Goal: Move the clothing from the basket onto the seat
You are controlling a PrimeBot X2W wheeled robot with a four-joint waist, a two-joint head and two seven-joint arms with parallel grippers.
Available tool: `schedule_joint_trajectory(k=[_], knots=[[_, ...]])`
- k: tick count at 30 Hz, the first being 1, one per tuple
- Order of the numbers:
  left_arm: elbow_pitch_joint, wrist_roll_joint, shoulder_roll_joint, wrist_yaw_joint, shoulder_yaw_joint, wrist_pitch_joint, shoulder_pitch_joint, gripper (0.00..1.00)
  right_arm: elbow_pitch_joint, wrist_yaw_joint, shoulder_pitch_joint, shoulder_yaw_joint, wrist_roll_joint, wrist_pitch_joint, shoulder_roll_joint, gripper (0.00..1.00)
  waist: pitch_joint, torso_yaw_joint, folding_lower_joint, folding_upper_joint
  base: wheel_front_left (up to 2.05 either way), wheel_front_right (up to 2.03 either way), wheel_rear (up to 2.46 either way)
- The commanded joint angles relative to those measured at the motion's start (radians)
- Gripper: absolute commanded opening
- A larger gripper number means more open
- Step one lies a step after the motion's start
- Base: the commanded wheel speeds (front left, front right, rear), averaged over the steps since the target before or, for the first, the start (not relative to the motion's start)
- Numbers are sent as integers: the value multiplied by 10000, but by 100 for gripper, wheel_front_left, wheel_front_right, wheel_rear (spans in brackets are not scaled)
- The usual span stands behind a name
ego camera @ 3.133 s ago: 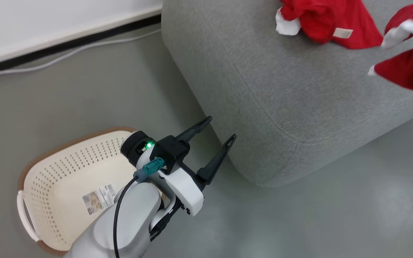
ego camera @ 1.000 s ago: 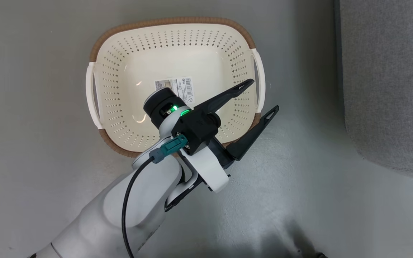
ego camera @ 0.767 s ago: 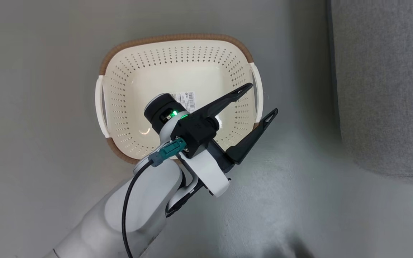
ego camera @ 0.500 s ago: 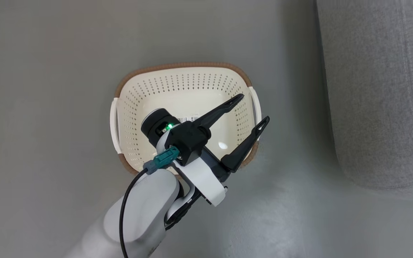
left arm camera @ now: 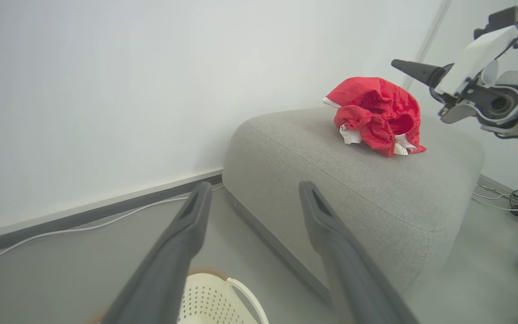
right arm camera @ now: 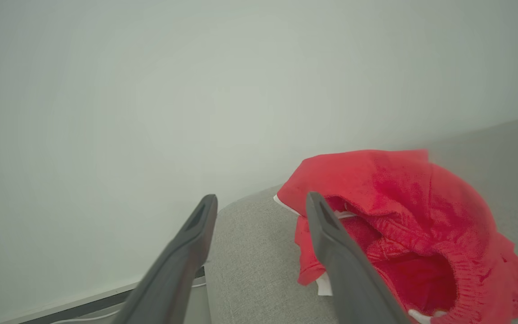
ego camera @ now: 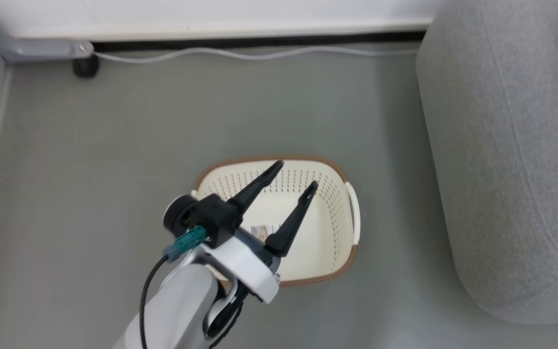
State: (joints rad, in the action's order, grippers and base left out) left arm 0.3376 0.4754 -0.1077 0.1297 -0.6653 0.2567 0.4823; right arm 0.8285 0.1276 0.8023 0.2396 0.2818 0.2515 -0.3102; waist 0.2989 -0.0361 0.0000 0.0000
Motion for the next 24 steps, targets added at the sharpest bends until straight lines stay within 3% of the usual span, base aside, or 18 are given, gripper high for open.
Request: schedule_joint_trajectory(k=[1, 10, 24], knots=[[-166, -83, -67, 10, 467, 51, -160, 100, -303, 31, -326, -353, 129, 102, -43, 100, -665, 281, 0, 0, 0, 0, 0], [172, -615, -56, 10, 2123, 51, -1318, 100, -1070, 31, -1446, -1962, 799, 102, 383, 100, -1849, 583, 0, 0, 0, 0, 0], [574, -1361, 98, 8, 4126, 51, -2389, 100, -1900, 31, -3003, -3655, 1210, 103, 1024, 100, -2789, 753, 0, 0, 0, 0, 0]])
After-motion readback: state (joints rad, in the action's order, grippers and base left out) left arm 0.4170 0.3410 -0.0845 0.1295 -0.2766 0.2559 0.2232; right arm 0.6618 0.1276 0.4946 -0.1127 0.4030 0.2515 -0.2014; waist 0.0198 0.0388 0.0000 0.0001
